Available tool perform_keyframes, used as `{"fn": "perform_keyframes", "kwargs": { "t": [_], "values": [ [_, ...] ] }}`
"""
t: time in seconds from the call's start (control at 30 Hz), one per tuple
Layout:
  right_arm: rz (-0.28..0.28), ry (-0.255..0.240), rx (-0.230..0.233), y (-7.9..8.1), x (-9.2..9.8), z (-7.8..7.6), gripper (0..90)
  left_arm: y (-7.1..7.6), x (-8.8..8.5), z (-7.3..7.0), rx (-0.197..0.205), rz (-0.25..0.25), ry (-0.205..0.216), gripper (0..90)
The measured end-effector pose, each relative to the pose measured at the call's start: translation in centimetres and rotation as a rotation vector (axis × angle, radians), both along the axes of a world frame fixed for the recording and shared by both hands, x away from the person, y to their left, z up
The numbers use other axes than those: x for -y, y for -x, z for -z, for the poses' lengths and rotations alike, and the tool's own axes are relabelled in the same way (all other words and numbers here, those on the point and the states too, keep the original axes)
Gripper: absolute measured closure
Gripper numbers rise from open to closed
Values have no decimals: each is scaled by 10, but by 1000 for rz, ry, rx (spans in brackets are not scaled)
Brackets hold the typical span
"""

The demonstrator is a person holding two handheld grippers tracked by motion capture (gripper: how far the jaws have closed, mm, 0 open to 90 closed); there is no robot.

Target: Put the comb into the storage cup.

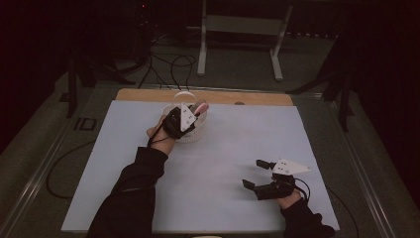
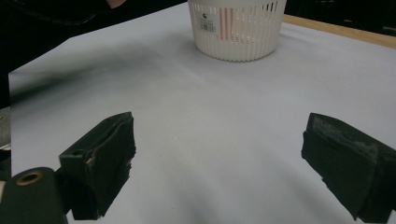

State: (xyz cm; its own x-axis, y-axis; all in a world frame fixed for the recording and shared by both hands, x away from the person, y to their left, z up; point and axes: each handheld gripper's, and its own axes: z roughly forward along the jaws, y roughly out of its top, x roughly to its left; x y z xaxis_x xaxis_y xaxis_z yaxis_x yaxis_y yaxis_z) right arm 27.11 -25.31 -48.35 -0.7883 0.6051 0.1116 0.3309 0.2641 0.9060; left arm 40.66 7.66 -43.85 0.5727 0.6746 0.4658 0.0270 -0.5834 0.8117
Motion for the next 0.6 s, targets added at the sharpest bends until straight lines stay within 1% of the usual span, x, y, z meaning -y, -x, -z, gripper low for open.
{"fn": "perform_keyframes", "kwargs": {
  "t": [0.07,0.2,0.3,0.33,0.47,0.53,0.6],
  "values": [
    [-1,3,7,0,0,0,93,1,2,1,3,4,-10,643],
    [1,1,1,0,0,0,93,2,5,3,1,8,-9,641],
    [3,-2,2,0,0,0,93,4,7,4,7,13,-26,640],
    [4,-3,0,-1,0,0,93,4,9,5,11,15,-32,640],
    [4,-2,-1,-1,0,0,93,7,16,7,18,35,-87,638],
    [4,0,0,-1,1,0,93,8,19,9,28,35,-100,637],
    [5,0,0,-1,1,0,93,8,19,9,31,34,-102,638]
  ]
}}
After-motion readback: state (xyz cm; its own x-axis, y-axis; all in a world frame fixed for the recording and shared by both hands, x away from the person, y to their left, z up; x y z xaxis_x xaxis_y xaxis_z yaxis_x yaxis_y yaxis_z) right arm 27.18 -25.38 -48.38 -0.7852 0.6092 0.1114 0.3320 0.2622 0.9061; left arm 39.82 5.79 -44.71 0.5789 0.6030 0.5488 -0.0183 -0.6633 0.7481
